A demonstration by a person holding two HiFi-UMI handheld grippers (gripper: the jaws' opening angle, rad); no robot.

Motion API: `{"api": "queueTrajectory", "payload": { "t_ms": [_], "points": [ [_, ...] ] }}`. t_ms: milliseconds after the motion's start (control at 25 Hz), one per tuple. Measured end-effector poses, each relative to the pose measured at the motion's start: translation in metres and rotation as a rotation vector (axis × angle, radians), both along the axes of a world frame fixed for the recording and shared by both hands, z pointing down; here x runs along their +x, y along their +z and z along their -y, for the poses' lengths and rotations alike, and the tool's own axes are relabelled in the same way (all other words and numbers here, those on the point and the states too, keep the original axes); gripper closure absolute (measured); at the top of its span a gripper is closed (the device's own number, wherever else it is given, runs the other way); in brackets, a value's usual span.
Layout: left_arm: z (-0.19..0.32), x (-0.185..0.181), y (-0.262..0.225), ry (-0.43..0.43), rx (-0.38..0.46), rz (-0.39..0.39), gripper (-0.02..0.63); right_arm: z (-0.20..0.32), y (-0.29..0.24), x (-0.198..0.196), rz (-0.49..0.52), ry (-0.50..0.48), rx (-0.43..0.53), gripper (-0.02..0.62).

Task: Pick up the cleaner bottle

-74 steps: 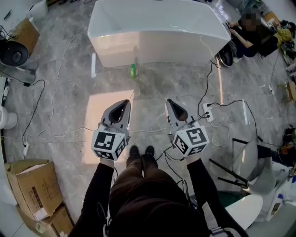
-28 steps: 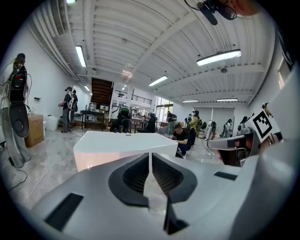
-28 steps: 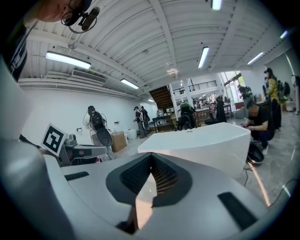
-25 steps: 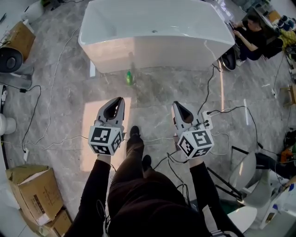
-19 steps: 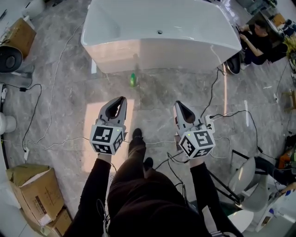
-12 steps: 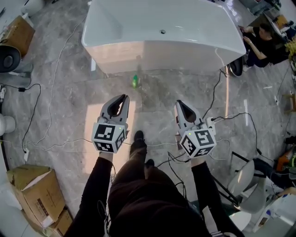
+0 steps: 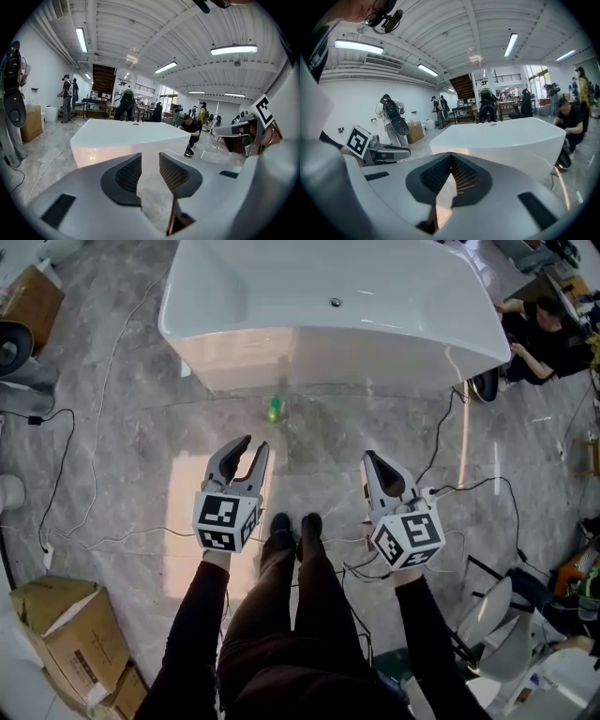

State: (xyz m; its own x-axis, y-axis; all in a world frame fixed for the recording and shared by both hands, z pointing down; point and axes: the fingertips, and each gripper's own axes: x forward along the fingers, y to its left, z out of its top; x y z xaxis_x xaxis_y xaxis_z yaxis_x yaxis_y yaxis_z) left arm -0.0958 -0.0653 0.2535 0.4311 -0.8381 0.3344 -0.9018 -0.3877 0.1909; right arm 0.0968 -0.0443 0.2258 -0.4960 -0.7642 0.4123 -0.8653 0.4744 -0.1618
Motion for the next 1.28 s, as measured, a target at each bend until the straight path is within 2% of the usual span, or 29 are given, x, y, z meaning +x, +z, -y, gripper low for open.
{"api": "queueTrajectory", "payload": {
  "t_ms": [360,920,1280],
  "points": [
    [0.040,0.011,0.068,-0.008,-0.027,0.035,0.440,0.051,0.054,-0.005,-0.024,-0.076,0.001,0.594],
    [0.095,0.022,0.179,-0.026,-0.020,0.040,0.413,0.099,0.163,-0.019,-0.041,-0.176,0.027,0.594],
    [0.116,0.023,0.264,-0.038,-0.054,0.063,0.394,0.126,0.224,-0.017,-0.052,-0.182,0.033,0.594]
  ]
}}
